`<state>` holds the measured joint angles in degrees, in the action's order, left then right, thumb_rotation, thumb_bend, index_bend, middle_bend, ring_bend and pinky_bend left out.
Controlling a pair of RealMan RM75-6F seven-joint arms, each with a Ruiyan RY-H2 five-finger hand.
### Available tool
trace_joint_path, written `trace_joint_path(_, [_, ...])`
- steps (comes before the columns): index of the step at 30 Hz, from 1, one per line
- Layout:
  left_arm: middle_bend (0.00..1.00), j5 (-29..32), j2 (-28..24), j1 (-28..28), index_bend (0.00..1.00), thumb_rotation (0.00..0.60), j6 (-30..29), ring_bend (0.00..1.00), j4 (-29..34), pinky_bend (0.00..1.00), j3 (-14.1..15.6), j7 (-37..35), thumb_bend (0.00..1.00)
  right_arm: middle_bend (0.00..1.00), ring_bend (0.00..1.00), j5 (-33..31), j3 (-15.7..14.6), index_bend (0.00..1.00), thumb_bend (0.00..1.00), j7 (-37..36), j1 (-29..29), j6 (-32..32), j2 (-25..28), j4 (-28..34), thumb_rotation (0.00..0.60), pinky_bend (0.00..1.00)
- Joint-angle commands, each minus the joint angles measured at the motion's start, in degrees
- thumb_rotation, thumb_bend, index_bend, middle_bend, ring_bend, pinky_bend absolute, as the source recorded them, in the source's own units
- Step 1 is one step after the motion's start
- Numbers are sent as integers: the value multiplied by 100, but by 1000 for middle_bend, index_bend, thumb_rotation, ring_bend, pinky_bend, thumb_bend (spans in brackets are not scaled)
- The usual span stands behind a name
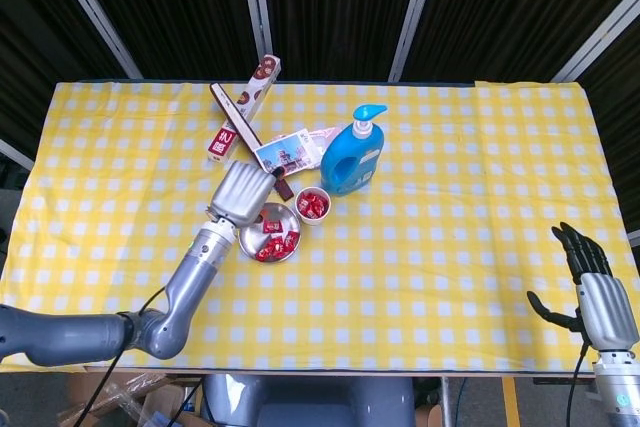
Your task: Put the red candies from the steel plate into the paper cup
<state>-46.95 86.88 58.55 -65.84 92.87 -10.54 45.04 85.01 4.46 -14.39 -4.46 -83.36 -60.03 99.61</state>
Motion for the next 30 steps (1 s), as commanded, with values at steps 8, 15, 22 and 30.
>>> trace_joint_path(8, [978,-374,-411,-670,422,600,82,1000,-194,1000,862,-191,200,0,0,17,-11,0,336,71,3,-8,-22,-3,600,0])
trace_joint_path(15, [978,-90,-88,-919,403,600,281,1000,-794,1000,863,-341,200,0,0,4,-10,0,336,79,0,5,-28,-1,600,0])
trace_joint_path(22, [977,258,135,-904,396,600,537,1000,-1052,1000,760,-174,201,0,0,8,-1,0,335,51,6,-17,-21,0,600,0])
trace_joint_path(30, [976,510,313,-840,400,600,671,1000,-1199,1000,697,119,202,0,0,14,1,0,335,36,5,-17,-17,-2,600,0])
